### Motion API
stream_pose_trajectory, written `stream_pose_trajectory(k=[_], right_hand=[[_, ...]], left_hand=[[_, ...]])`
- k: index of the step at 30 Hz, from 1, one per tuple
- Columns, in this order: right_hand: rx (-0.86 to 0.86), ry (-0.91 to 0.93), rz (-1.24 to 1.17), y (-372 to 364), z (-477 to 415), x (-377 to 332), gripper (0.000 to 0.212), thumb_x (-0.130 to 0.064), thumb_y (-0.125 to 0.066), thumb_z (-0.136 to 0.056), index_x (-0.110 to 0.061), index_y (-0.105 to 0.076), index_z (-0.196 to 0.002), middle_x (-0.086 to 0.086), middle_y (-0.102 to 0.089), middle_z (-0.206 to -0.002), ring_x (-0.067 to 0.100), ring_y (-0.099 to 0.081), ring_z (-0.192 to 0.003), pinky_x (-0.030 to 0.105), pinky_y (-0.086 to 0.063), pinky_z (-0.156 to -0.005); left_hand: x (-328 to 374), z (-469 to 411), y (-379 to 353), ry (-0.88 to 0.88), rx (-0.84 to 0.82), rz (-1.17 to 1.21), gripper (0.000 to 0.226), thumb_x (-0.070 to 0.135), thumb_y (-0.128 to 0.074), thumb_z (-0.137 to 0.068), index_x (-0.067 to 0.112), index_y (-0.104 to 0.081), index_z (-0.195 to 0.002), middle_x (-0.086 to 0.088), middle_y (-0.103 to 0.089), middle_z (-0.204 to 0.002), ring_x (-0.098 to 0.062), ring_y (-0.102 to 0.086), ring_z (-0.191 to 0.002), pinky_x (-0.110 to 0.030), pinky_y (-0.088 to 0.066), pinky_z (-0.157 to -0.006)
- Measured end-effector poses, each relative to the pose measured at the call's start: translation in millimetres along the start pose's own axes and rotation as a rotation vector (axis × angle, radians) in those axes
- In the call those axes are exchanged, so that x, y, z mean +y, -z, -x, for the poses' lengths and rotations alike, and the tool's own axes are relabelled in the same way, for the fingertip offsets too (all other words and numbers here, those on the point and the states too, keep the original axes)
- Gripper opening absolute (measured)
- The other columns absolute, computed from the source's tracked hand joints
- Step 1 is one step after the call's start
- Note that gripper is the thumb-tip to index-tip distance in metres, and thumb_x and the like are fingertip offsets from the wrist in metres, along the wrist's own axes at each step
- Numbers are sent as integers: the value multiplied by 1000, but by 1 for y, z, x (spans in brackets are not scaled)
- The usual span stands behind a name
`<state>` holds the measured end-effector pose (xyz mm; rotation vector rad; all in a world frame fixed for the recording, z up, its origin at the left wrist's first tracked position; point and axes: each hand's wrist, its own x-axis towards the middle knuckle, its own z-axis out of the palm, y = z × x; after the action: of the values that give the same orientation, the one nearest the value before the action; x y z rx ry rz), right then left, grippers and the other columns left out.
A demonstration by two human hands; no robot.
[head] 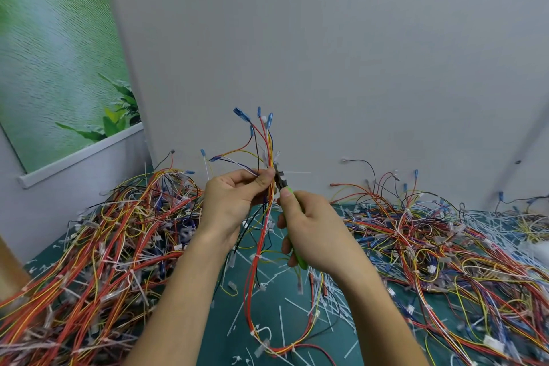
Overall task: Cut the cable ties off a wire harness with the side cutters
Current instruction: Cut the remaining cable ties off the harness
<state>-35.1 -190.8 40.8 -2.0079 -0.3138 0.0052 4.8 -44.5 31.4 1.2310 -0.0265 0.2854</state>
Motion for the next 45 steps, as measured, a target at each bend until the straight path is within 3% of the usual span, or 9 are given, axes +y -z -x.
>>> stream_pose_trajectory(k=[5, 9, 14, 18, 21, 28, 32, 36, 45], right_hand=[[-89, -45, -94, 5, 1, -1, 42, -47, -42, -107, -9, -57, -100, 18, -61, -92, 15, -70, -56, 48, -63, -55], [-136, -86, -216, 8, 2, -3, 41, -51, -45, -106, -12, -60, -108, 6, -60, -91, 18, -68, -57, 42, -62, -54], [-68, -46, -174, 9, 3, -3, 42, -49, -40, -108, -15, -64, -102, 4, -60, -80, 17, -59, -48, 30, -50, -43], [-49, -26, -157, 8, 3, -3, 42, -49, -41, -108, -15, -64, -101, 2, -61, -77, 20, -61, -49, 40, -54, -49], [-87, -46, -197, 6, 4, -4, 46, -53, -44, -106, -12, -63, -106, 2, -62, -81, 22, -66, -53, 48, -59, -54], [-182, -101, -278, 8, 4, -5, 49, -58, -51, -101, -12, -61, -112, 7, -61, -92, 25, -72, -65, 47, -64, -61], [-100, -56, -212, 9, 3, -2, 48, -53, -49, -103, -8, -63, -107, -3, -61, -74, 22, -62, -51, 38, -55, -49], [-81, -24, -181, 10, 4, -1, 38, -47, -47, -106, -13, -64, -103, -3, -62, -73, 23, -60, -51, 41, -53, -51], [-211, -88, -223, 11, 4, -5, 37, -44, -53, -105, -7, -58, -110, 9, -60, -97, 24, -70, -67, 41, -64, -60]], left_hand=[[-1, 1, 1, -29, -19, -54, 16, 27, -82, -67, 14, -80, -76, -11, -77, -82, -18, -72, -73, -24, -57, -63], [2, 1, 8, -34, -59, -145, 12, 30, -81, -69, 21, -81, -76, -6, -78, -85, -12, -71, -77, -23, -54, -66], [5, 1, 9, -23, -68, -113, 16, 32, -81, -67, 21, -82, -77, -6, -78, -84, -15, -68, -78, -22, -53, -65], [4, 0, 7, -24, -60, -65, 24, 30, -81, -67, 13, -79, -84, -9, -77, -85, -18, -67, -81, -32, -50, -78], [3, -1, 7, -34, -62, -72, 30, 29, -80, -69, 9, -77, -90, -9, -76, -84, -18, -68, -80, -31, -53, -77], [0, -3, 10, -103, -90, -155, 8, 14, -74, -86, 9, -75, -92, -2, -77, -80, -10, -72, -73, -18, -54, -63], [0, -3, 10, -137, -86, -181, 19, 27, -75, -78, 13, -74, -91, -2, -76, -80, -14, -69, -76, -20, -57, -65], [-1, -4, 10, -168, -88, -181, 24, 31, -75, -76, 13, -74, -91, -1, -75, -79, -13, -66, -74, -19, -55, -63], [-7, -9, 12, -194, -133, -246, 9, 20, -72, -87, 14, -72, -93, 6, -76, -78, -5, -70, -76, -17, -55, -69]])
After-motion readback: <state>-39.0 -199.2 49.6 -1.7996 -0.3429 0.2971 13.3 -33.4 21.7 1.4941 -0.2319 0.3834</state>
